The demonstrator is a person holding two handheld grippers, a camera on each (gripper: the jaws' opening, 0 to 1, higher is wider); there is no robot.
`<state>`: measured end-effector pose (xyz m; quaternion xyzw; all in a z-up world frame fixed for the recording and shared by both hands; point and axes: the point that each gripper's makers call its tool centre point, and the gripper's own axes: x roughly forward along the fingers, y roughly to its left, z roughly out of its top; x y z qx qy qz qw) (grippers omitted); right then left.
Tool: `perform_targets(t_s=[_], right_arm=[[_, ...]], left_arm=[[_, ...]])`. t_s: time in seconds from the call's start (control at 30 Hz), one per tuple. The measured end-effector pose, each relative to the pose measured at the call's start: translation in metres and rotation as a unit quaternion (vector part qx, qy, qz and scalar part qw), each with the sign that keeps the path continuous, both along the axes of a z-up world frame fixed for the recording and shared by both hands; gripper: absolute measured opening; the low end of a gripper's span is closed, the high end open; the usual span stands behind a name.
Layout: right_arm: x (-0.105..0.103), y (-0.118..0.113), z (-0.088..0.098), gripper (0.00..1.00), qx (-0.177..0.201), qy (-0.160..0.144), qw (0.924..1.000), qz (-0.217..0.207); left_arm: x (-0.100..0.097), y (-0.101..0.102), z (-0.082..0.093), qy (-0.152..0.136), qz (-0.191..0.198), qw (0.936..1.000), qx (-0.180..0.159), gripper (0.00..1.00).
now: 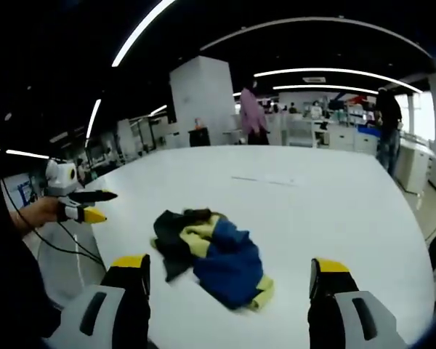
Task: Fold the garment on the visible template until the final outline fits inside the template.
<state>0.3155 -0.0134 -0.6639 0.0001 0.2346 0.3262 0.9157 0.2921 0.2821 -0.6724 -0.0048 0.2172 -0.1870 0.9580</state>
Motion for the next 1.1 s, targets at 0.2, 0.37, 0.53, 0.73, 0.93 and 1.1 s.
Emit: perform_targets(t_s=[0.2,0.37,0.53,0.73,0.93,1.1], right_arm=[[-0.003,0.0,0.001,0.9,-0.001,-0.002,1.0,0.002],[-0.003,-0.001,0.0,0.9,-0.003,0.0,1.0,0.002],[-0.002,-0.003,0.002,0.88,-0.002,-0.007,1.0,-0.003],[0.001,-0.008,0.005,0.76,0.005,-0.015,0.9998,-0.015],[0.001,-0.008,0.003,0.75,0.001,-0.012,0.9998,-0.015],[0.002,-0.006,0.002,0.73,0.001,-0.011,0.9998,-0.015]], left_arm=[[0.001,0.001,-0.001,0.003,0.0,1.0,0.002,0.94],[0.002,0.0,0.0,0.0,-0.002,1.0,0.001,0.94],[0.003,-0.002,0.001,0.001,-0.003,1.0,-0.002,0.93],[0.002,-0.001,0.002,0.001,-0.005,1.0,-0.002,0.9],[0.002,0.001,0.002,0.001,-0.007,1.0,0.0,0.88],[0.003,0.003,0.002,0.0,-0.008,1.0,0.001,0.84]])
